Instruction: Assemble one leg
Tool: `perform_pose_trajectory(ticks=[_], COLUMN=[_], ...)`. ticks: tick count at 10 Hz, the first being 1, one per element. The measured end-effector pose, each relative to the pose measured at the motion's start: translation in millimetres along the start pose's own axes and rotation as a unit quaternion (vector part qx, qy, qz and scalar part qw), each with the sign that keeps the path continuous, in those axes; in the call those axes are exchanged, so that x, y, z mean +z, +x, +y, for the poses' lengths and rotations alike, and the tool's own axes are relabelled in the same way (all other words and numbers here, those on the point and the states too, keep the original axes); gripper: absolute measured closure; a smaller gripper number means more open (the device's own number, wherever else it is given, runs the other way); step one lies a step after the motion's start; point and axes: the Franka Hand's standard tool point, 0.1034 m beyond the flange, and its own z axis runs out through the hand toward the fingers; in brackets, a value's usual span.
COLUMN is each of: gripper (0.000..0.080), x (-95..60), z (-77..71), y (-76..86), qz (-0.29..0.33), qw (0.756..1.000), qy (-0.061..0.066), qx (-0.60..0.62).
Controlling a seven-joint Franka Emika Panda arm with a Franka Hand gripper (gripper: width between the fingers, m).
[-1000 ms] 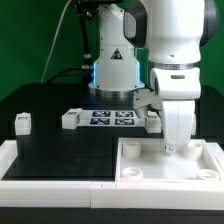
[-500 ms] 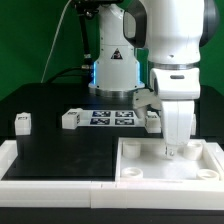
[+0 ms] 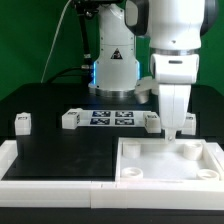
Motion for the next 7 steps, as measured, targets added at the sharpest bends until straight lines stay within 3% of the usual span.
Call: perform_pose_trajectory(ticks=[2,5,7], gripper=[0.0151,0.0151,0.0151], x=[-20.4,-14.2,-13.5], z=[-16.5,-16.2,-17.8], y=[-3.5,-3.1,-1.1], qz=[-0.005,-0.004,0.009], qw=[0.999,0.996,0.962], qy=[-0.01,-0.005,-0.004], qx=[0.03,0.089,0.271])
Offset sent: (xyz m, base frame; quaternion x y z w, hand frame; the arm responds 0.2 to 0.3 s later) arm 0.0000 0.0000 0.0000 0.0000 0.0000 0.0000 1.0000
